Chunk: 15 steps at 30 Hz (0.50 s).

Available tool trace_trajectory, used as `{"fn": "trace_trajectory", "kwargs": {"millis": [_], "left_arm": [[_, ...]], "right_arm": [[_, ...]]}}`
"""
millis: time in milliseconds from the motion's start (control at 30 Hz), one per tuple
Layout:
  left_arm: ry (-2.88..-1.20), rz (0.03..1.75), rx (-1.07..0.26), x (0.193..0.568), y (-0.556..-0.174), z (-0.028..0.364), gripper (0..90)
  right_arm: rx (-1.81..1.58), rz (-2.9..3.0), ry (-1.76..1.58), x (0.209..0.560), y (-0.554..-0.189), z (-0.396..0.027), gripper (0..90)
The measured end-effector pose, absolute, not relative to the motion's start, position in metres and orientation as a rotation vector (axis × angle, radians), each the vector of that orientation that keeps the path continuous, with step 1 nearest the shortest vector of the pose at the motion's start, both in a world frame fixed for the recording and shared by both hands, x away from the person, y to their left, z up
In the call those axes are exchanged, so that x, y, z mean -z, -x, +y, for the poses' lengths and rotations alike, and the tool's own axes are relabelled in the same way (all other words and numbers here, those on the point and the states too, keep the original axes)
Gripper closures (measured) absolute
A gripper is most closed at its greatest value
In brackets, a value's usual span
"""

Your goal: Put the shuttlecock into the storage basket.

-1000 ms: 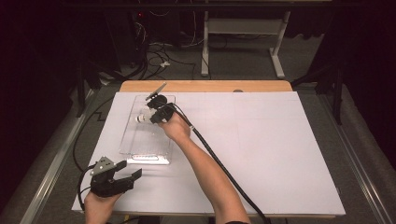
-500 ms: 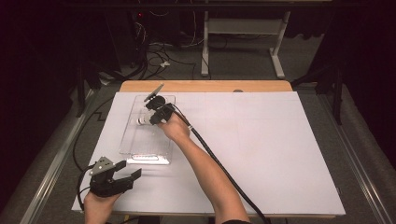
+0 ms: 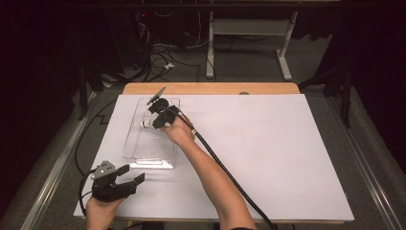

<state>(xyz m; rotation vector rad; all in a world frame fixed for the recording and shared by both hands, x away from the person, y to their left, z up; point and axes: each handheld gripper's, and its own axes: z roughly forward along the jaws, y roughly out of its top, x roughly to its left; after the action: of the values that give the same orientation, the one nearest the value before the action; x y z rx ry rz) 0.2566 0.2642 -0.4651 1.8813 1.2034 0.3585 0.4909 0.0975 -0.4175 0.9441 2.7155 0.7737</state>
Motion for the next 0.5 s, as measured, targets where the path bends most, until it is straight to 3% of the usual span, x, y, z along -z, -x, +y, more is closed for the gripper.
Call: {"fn": "trace_trajectory", "kwargs": {"millis": [233,500], "left_arm": [[-1.876,1.206,-0.365,0.4643,-0.2547,0.2650,28.7],[-1.887,1.193,-0.362,0.4643,-0.2547,0.2623,28.8]], "right_arm": [[-0.799,2.730,-0.993,0.4185,-0.4956,0.0913,61.3],[-0.831,2.736,-1.025,0.4191,-0.4985,0.0886,61.1]]}}
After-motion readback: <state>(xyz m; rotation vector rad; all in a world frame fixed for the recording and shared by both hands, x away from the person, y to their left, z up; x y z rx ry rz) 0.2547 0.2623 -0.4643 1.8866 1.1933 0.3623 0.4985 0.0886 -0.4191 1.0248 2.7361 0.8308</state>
